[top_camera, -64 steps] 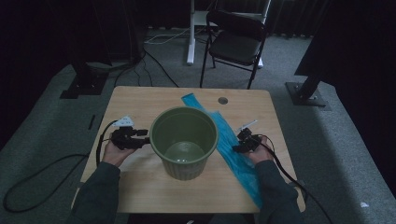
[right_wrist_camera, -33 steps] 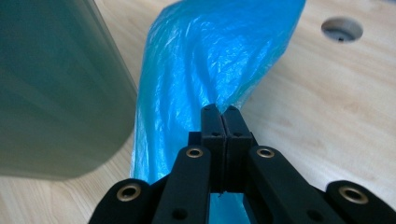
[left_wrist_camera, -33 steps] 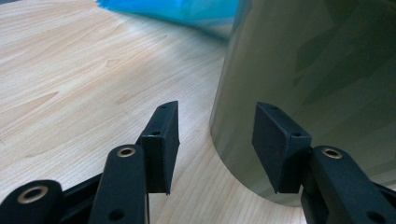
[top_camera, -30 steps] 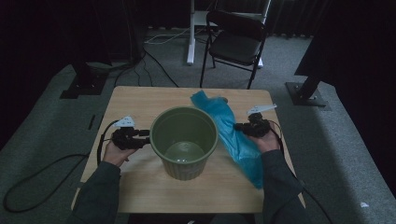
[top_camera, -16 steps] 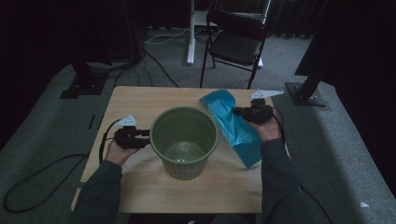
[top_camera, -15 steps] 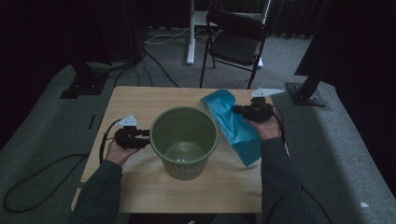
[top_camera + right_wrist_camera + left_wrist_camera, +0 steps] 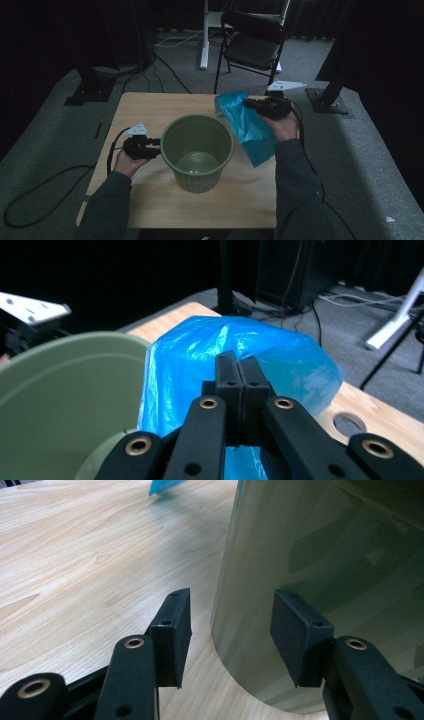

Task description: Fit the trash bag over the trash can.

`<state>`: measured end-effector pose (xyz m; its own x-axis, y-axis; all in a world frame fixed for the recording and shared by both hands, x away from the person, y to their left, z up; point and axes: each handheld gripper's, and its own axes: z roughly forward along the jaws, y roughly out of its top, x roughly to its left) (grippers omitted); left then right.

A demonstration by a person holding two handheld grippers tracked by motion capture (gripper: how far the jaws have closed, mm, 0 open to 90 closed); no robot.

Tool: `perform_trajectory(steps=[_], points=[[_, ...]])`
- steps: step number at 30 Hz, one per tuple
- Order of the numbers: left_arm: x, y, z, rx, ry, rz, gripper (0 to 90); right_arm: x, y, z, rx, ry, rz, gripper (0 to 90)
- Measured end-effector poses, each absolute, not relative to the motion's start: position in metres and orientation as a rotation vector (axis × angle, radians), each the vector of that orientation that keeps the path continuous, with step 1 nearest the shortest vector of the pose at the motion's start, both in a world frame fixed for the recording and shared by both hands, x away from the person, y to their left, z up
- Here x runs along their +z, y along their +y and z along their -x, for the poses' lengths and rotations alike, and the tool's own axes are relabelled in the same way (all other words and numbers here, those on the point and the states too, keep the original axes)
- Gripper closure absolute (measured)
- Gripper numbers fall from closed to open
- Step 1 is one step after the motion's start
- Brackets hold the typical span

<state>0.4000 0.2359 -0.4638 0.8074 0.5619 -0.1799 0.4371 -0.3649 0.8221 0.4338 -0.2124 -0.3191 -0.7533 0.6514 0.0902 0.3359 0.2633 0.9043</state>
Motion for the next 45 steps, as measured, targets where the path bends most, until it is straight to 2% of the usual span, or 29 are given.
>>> perform_trajectory(steps=[13,30,45], points=[[-0.465,0.235,-0.400,0.172,0.743,-2.020,50.1,-0.294,-0.194,-0.438,1.632,2.249,-0.858,90.0],[-0.463,0.235,-0.399,0.181,0.742,-2.007,49.9,-0.269,-0.117,-0.437,1.675,2.314,-0.752,90.0],[-0.462,0.235,-0.399,0.193,0.741,-2.004,49.9,-0.261,-0.049,-0.427,1.666,2.381,-0.618,90.0]])
